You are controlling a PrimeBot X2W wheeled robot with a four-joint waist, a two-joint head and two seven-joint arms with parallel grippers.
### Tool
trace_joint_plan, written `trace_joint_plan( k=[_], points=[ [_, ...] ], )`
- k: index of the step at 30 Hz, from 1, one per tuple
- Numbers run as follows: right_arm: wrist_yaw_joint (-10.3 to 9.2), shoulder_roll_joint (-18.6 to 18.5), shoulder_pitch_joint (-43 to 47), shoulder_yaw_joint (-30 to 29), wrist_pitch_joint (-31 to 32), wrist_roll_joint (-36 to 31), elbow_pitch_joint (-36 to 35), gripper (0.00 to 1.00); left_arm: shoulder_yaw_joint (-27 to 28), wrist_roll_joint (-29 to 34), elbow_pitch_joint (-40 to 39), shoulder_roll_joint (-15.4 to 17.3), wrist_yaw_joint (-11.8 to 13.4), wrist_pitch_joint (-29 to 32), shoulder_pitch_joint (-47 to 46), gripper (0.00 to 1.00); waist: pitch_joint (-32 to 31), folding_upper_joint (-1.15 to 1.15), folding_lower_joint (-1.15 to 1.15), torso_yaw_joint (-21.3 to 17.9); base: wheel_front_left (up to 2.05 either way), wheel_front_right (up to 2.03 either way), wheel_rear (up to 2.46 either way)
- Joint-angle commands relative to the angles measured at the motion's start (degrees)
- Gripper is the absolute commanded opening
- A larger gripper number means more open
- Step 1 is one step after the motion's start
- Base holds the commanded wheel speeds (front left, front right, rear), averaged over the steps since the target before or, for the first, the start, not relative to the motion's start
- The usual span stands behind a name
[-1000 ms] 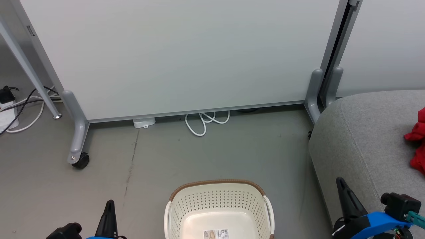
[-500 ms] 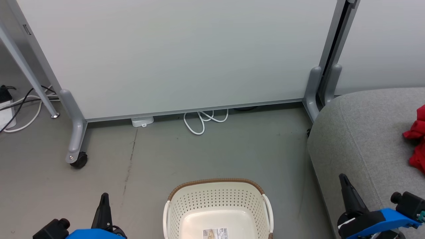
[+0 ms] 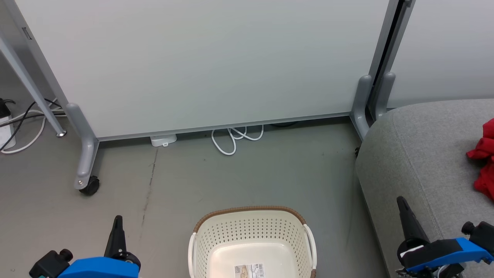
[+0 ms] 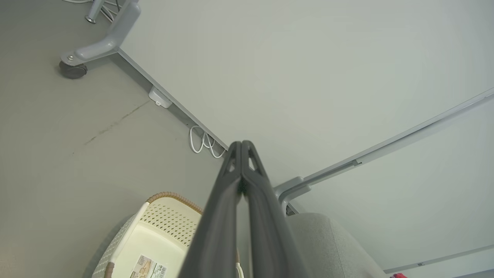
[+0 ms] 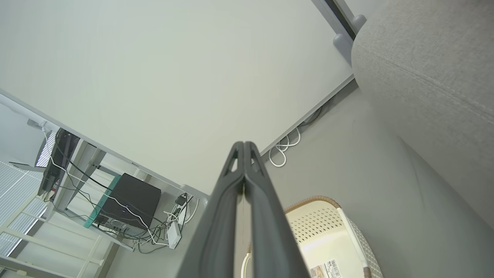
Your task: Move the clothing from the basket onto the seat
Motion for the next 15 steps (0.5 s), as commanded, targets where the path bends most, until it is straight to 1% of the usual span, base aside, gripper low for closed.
trace_joint_plan(
  k=[1, 15],
  points=[
    [0.02, -0.24, -1.86, -0.23, 0.26, 2.28, -0.48, 0.0, 0.58, -1.87, -1.12, 0.19, -0.04, 0.54, -2.02, 0.0, 0.05, 0.0, 0.0, -0.05, 0.0, 0.0, 0.0],
    [0.02, -0.27, -2.72, -0.62, 1.47, 11.84, -0.14, 0.0, 1.6, -10.31, -2.34, 0.01, -0.06, 2.96, -2.95, 0.0, 0.43, 0.0, -0.01, -0.4, 0.0, 0.0, 0.0]
  ],
)
